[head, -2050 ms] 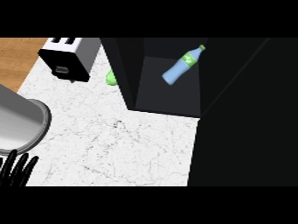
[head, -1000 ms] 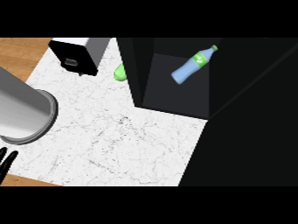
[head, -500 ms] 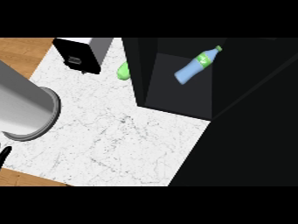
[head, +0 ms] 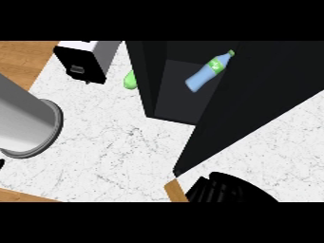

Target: Pick up the bottled water, place it into the cabinet and close the cabinet

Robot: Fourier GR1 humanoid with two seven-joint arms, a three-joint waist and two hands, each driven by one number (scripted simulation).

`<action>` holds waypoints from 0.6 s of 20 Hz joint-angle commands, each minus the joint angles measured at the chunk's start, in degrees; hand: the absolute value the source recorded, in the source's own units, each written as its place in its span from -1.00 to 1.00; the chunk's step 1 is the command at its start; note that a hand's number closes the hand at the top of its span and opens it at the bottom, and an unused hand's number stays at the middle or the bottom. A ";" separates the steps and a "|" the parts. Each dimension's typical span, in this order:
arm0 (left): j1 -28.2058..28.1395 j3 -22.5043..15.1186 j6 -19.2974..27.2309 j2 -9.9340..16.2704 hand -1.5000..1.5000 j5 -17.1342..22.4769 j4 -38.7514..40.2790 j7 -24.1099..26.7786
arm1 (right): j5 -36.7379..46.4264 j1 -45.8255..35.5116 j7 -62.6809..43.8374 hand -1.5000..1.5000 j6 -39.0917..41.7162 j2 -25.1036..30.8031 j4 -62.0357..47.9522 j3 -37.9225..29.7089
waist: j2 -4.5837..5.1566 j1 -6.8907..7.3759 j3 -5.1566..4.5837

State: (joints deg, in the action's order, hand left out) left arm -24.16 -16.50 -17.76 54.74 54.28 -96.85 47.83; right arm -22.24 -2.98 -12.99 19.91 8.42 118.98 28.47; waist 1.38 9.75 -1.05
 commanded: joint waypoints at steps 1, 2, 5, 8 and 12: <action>-0.77 0.72 -1.57 -0.31 -1.00 0.89 0.98 1.06 | 3.67 -7.22 -3.94 1.00 -9.73 -5.39 -10.57 -7.40 | 0.42 -1.39 0.53; -0.41 0.79 -1.80 0.35 -1.00 0.86 0.81 0.29 | 4.12 -9.78 -4.35 1.00 -10.49 -5.77 -12.74 -9.07 | 0.45 -1.94 0.61; -0.09 1.20 -2.84 0.36 -1.00 2.23 -0.44 -0.24 | 6.78 -20.25 -5.89 1.00 -14.64 -8.20 -21.09 -12.67 | 0.28 -2.05 0.74; -0.60 1.73 -4.26 -0.30 -1.00 2.36 1.47 0.49 | 7.75 -29.16 -5.48 1.00 -15.62 -8.32 -31.77 -17.24 | 0.24 -2.68 0.81; -1.24 0.79 -4.16 -1.89 -1.00 -0.01 0.61 1.12 | 7.40 -40.26 -4.57 1.00 -15.30 -6.74 -44.31 -22.47 | 0.05 -3.26 0.94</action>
State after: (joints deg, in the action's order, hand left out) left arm -25.18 -15.02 -19.99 54.34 55.56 -95.87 46.92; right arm -15.56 -31.39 -18.10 5.84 0.94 86.93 12.77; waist 1.05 6.99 -0.08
